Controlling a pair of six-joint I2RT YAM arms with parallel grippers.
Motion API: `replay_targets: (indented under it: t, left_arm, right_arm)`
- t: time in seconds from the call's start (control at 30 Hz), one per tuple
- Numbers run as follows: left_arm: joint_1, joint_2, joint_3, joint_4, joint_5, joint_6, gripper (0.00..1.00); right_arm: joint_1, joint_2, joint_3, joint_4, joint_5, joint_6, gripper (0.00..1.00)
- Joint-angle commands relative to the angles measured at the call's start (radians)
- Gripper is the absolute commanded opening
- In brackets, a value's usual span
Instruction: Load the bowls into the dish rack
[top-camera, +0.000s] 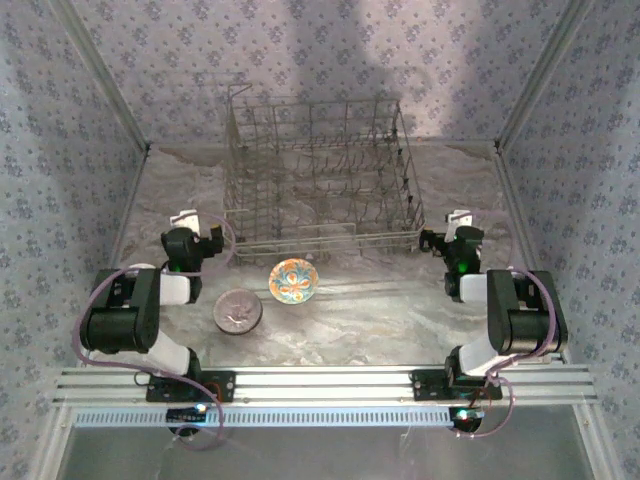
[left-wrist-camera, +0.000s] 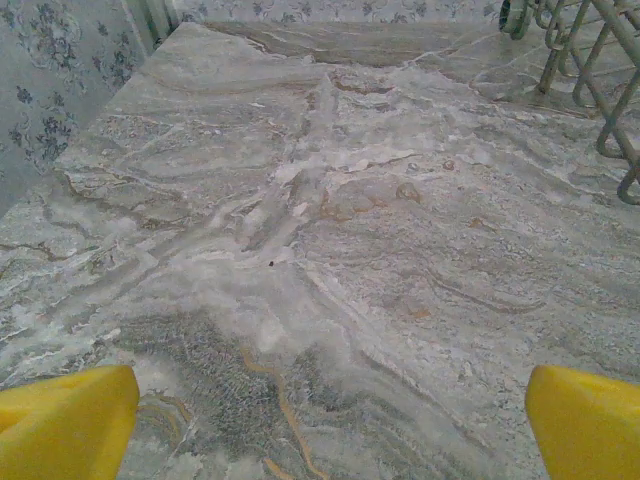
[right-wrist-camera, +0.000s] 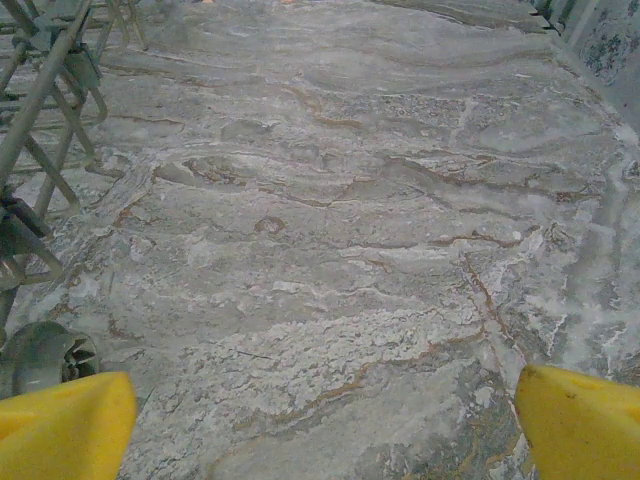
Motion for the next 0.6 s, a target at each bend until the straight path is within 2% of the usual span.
replay_targets:
  t: [0.0,0.57]
  left_arm:
    - [0.006,-0.003,0.016,0.007,0.007,-0.005,0.99]
    - [0.007,-0.003,0.016,0.005,0.008,-0.006,0.99]
  right_arm:
    - [0.009,0.007,0.015,0.018,-0.011,-0.009,0.99]
    - [0.004,0.007,0.015,0.018,-0.015,-0.006,0.99]
